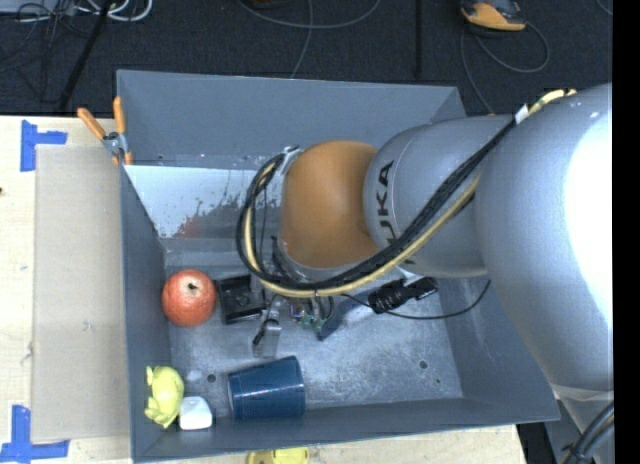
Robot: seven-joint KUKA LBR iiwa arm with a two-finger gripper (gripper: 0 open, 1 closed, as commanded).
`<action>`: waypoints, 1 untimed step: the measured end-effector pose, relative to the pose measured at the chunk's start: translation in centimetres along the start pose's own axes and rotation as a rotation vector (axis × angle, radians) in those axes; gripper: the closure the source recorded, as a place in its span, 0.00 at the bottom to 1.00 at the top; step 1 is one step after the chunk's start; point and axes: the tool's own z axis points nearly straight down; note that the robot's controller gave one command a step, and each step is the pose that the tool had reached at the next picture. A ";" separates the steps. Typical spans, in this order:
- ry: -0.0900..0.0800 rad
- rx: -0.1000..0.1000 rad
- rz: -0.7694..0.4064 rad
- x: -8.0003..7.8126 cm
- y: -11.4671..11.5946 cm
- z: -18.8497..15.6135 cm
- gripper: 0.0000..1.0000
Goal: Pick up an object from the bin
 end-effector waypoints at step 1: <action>-0.009 -0.001 -0.011 -2.3 -0.2 0.9 0.00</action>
Offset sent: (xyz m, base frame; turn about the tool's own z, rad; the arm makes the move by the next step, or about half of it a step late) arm 0.0560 -0.0040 -0.0226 -0.0864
